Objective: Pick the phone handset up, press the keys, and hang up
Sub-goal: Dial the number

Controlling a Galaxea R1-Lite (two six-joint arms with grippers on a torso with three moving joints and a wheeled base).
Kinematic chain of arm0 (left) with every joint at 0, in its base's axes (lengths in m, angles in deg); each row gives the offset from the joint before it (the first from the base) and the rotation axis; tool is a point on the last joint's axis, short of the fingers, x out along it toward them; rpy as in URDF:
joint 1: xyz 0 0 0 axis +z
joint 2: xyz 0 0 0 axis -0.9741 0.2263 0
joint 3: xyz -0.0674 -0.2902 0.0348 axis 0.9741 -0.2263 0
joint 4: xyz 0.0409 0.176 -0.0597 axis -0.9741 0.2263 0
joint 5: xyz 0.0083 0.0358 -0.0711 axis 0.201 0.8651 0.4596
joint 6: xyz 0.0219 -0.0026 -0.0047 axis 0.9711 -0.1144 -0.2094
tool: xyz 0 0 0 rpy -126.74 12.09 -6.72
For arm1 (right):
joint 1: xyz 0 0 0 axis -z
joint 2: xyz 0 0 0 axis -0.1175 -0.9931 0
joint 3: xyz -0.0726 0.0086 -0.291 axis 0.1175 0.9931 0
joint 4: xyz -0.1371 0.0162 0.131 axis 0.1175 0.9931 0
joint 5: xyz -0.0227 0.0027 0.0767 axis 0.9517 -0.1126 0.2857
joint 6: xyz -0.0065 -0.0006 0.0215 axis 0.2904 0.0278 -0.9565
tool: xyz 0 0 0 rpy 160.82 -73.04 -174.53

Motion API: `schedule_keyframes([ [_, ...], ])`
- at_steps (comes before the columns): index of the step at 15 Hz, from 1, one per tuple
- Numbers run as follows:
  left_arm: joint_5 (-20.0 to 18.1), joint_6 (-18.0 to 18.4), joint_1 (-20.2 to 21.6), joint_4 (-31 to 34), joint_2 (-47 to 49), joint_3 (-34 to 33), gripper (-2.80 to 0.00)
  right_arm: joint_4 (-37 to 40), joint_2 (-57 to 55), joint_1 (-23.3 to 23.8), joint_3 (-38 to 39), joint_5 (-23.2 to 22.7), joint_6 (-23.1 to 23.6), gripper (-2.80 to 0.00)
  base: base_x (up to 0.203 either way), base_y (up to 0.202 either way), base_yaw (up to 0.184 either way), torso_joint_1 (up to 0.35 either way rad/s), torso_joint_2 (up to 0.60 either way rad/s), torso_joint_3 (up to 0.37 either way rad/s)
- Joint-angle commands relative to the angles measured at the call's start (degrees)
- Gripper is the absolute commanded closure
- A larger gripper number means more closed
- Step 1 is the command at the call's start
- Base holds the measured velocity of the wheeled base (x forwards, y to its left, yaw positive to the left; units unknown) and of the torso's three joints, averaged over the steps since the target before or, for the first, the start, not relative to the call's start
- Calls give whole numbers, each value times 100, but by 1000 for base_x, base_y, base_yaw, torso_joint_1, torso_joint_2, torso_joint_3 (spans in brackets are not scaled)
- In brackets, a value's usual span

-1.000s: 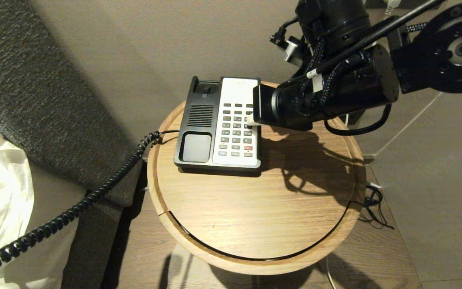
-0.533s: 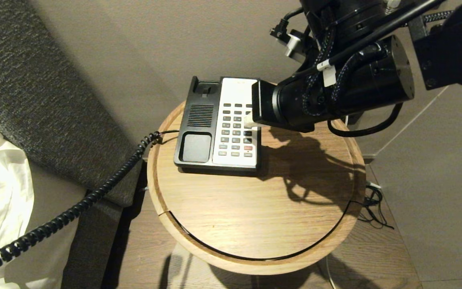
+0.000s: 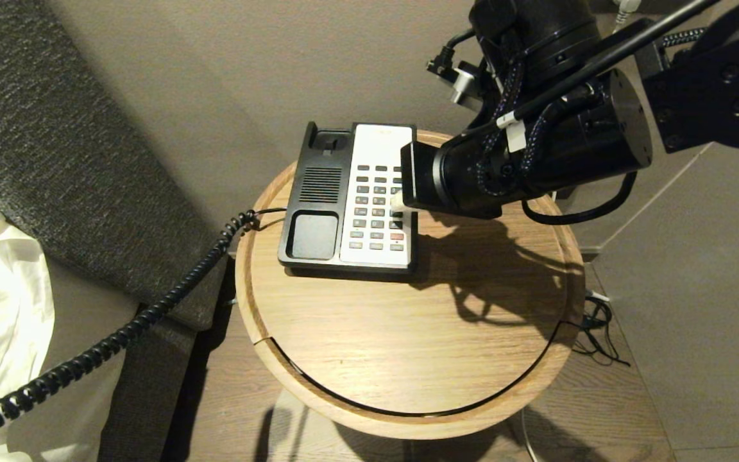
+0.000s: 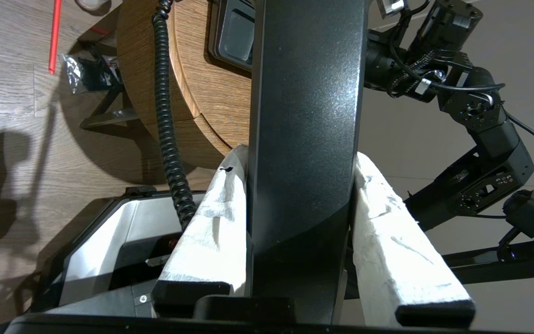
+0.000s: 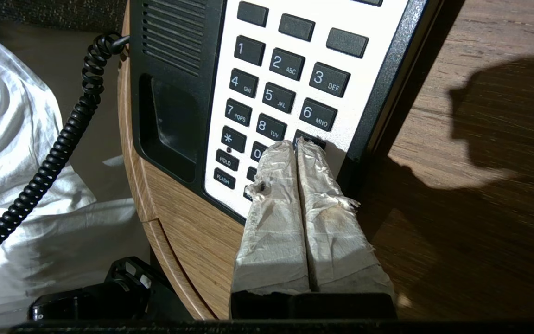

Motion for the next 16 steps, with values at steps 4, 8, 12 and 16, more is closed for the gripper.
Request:
schedule_keyframes([
  [4,10,-26,0,35,-50,-61,0,61,-56,-4,8,11,-12,0,0,0,0,0,0,0],
  [8,10,-24,0,26,-59,-58,0,52,-108,10,-9,19,32,0,0,0,0,0,0,0],
  [12,10,-21,0,35,-77,-61,0,35,-134,29,-43,28,46,0,0,0,0,0,0,0],
  [16,10,-20,9,26,-86,-70,0,20,-142,39,-9,37,56,0,0,0,0,0,0,0],
])
